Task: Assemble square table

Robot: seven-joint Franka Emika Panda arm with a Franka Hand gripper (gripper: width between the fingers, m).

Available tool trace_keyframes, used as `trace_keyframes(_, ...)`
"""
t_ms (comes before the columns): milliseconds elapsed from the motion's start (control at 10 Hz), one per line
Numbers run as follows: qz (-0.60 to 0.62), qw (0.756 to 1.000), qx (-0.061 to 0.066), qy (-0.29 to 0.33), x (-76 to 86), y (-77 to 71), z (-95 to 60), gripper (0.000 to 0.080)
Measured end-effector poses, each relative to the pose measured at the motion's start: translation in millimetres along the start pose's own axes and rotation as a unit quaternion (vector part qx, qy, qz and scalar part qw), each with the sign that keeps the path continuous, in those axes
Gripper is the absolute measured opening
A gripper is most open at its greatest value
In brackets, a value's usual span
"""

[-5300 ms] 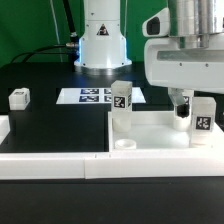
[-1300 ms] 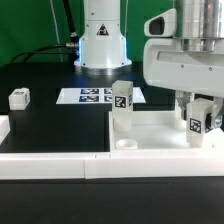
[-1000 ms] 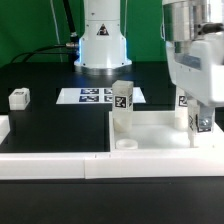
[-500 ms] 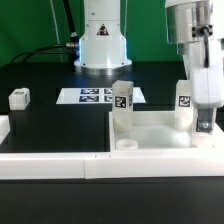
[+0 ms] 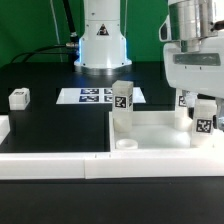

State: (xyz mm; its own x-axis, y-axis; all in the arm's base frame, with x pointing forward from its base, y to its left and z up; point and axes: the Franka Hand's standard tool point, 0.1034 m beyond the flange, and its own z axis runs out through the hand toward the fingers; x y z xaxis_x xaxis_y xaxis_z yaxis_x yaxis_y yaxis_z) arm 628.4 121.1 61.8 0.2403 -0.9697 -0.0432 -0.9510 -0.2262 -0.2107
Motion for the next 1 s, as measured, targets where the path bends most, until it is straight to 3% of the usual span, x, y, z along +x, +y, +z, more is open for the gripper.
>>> trace_keyframes(200,-0.104,0.995,0.001,0.004,0.8,-0.3,-0.2,0.0649)
trace_keyframes(500,-0.338,0.941,0.003,0.013,1.4,-5.9,-3.6,0.0649)
trace_keyframes(600,-0.459,0.888,0.001,0.009,4.6,-15.0,-3.8,0.0649)
trace_keyframes(800,-0.472,0.881,0.004,0.006,6.0,-18.4,-2.7,0.0649)
trace_keyframes(1000,-0.461,0.887,0.004,0.006,6.8,-18.3,-2.6,0.0389)
